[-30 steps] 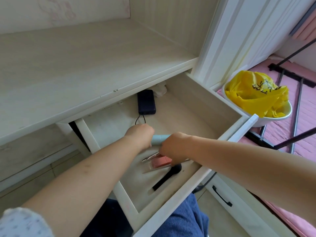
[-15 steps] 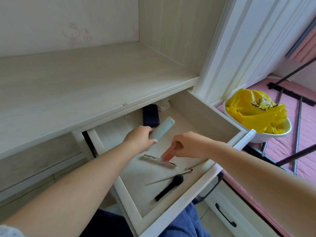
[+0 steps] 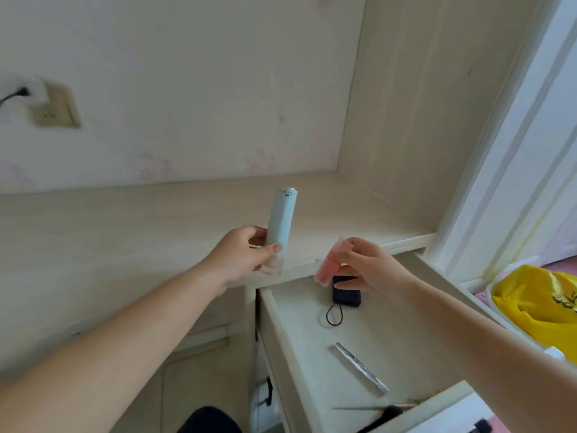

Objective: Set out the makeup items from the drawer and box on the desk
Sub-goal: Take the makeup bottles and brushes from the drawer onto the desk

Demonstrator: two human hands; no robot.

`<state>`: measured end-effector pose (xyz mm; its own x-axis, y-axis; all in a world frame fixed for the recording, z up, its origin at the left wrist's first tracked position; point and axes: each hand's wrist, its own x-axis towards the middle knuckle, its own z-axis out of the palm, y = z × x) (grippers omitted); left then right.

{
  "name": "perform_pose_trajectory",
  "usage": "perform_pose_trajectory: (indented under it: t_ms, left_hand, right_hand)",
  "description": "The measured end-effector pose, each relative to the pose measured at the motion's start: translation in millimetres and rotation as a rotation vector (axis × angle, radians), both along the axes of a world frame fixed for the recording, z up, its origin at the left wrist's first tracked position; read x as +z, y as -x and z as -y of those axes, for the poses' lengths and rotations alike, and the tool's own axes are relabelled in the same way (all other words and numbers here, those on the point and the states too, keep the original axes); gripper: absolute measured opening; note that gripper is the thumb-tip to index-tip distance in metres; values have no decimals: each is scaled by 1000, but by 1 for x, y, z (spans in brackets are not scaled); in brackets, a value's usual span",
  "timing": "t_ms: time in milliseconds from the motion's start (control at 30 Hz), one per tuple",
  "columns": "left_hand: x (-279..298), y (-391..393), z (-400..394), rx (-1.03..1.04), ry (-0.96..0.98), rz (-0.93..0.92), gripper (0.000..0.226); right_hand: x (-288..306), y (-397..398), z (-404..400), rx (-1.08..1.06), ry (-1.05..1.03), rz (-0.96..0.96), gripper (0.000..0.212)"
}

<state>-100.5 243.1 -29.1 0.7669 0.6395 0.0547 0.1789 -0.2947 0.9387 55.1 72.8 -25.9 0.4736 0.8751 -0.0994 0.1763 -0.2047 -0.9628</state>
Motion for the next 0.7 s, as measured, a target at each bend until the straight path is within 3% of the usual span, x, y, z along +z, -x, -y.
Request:
perform_pose_trajectory:
  t_ms: [167,500,700]
  left_hand:
    - [26,72,-72,269,-100,10,25]
    - [9,167,-202,685,-215,21,26]
    - [-20,192,-257,822,-148,117,21]
  right_hand:
    - [28,51,-94,110,-62,-38,16]
    - [26,149,-270,213,-67,-182,5]
    - [-1,177,-352,167,-63,-120,30]
